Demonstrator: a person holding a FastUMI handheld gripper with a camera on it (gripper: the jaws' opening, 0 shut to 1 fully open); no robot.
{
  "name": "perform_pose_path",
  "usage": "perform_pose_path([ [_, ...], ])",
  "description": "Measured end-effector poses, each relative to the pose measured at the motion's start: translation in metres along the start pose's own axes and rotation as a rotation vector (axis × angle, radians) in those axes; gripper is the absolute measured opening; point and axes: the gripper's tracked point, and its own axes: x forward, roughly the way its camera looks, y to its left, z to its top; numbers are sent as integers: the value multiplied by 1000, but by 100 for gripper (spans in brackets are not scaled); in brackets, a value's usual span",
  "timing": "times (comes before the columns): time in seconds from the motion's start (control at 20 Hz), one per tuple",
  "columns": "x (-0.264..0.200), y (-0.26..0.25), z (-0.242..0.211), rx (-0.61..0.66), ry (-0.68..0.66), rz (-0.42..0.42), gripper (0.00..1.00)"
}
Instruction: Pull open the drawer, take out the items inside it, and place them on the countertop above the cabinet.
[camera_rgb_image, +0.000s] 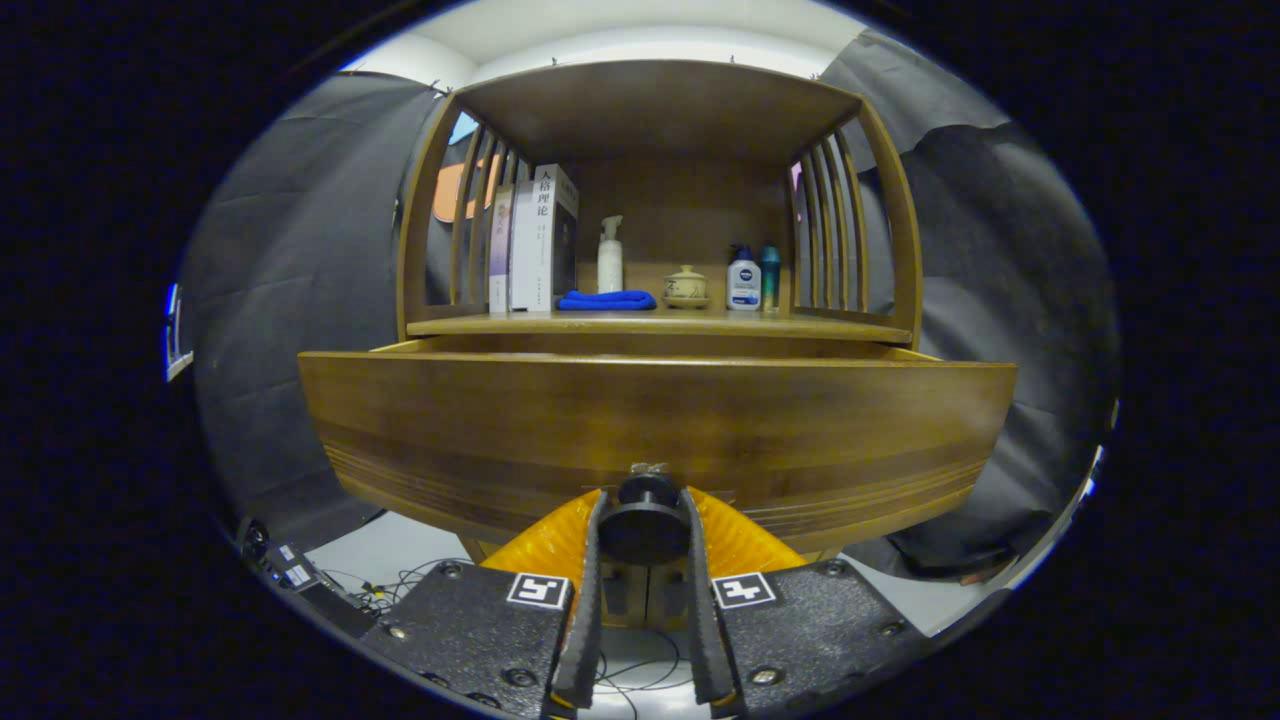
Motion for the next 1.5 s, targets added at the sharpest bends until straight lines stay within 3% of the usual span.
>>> perform_pose_path([
  [0.65, -26, 5, -16, -10, 2, 13, 39],
  [0.75, -28, 2, -11, -13, -7, 18, 47],
  [1.0, -51, -16, 31, -9, -121, 0, 100],
  [1.25, -62, -39, 84, 31, -165, -11, 100],
  [1.5, -40, -58, 149, 51, -166, -4, 100],
])
